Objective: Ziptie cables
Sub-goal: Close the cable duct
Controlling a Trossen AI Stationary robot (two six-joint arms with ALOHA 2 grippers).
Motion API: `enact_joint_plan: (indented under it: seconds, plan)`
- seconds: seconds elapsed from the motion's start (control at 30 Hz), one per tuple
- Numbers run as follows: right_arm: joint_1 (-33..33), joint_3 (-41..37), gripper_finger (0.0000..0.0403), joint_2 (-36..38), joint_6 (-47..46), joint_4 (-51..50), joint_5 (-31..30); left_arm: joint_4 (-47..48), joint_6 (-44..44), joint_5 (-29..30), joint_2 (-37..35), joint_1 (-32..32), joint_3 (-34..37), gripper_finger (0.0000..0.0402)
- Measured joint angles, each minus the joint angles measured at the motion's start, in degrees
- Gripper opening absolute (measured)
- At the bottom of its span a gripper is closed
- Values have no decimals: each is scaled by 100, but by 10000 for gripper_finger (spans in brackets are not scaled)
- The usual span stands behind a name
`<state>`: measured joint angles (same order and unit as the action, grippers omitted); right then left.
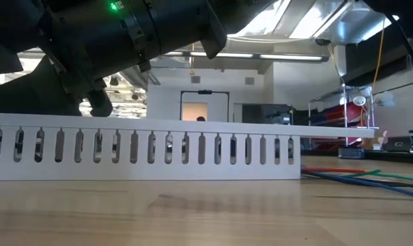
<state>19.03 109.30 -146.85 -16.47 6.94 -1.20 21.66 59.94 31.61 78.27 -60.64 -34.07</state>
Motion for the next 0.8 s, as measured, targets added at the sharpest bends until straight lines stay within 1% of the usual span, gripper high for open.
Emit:
enact_joint_plan:
  seconds: [0.23, 0.37, 0.47, 0.6, 0.7, 0.8]
  plan:
    - [0, 10, 238, -2, 26, -14, -8, -163, 269, 114, 210, -90, 91, 243]
    - [0, 284, 238, -7, 99, -401, 45, -160, 271, 130, 252, -92, 88, 226]
    - [2, 710, 238, 43, 319, -1060, 104, -154, 266, 135, 252, -92, 87, 206]
    - [41, 1338, 238, 130, 506, -2430, 188, -174, 271, 221, 261, -90, 86, 183]
    - [114, 1614, 238, 202, 587, -3286, 126, -147, 266, 212, 261, -94, 88, 180]
    - [210, 1687, 238, 212, 592, -3788, -182, -149, 256, 214, 261, -94, 88, 185]
